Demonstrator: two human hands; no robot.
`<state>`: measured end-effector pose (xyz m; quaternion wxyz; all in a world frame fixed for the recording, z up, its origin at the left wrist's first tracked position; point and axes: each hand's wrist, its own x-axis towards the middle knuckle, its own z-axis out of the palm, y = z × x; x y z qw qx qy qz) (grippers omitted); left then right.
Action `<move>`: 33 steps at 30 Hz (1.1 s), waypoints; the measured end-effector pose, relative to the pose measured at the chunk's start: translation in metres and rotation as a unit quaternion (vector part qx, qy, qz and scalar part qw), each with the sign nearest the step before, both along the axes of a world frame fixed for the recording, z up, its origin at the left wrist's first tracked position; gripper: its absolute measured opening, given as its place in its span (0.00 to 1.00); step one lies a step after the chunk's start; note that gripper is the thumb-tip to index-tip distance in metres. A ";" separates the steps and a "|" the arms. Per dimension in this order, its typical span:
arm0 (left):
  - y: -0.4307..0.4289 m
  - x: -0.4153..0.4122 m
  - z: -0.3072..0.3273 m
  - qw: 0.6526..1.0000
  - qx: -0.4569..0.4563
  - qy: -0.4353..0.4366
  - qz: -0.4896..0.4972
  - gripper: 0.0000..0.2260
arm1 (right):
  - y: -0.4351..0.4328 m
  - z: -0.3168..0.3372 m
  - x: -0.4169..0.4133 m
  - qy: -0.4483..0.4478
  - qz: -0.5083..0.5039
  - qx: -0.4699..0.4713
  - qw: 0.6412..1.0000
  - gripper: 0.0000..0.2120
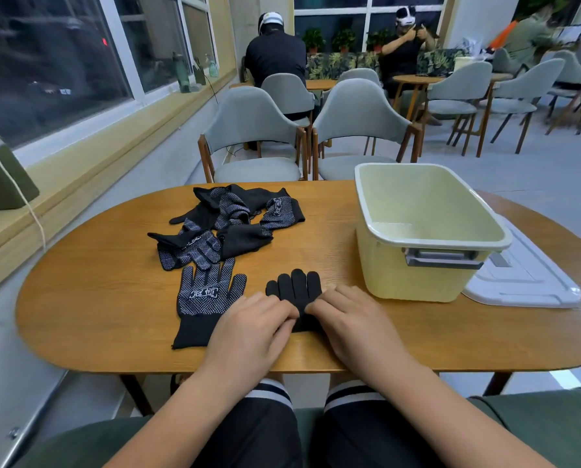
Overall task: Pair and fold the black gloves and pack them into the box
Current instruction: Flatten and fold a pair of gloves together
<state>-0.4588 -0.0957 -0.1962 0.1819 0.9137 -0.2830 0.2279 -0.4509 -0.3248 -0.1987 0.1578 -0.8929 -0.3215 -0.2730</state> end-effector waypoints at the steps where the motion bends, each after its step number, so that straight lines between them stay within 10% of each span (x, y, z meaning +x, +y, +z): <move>1: 0.002 -0.002 0.000 1.000 0.004 0.005 -0.005 0.06 | -0.001 -0.001 -0.003 -0.006 0.001 -0.004 1.000 0.07; 33: -0.007 0.024 0.006 0.983 -0.094 0.136 0.085 0.04 | 0.000 0.007 0.028 0.173 -0.040 0.081 0.981 0.08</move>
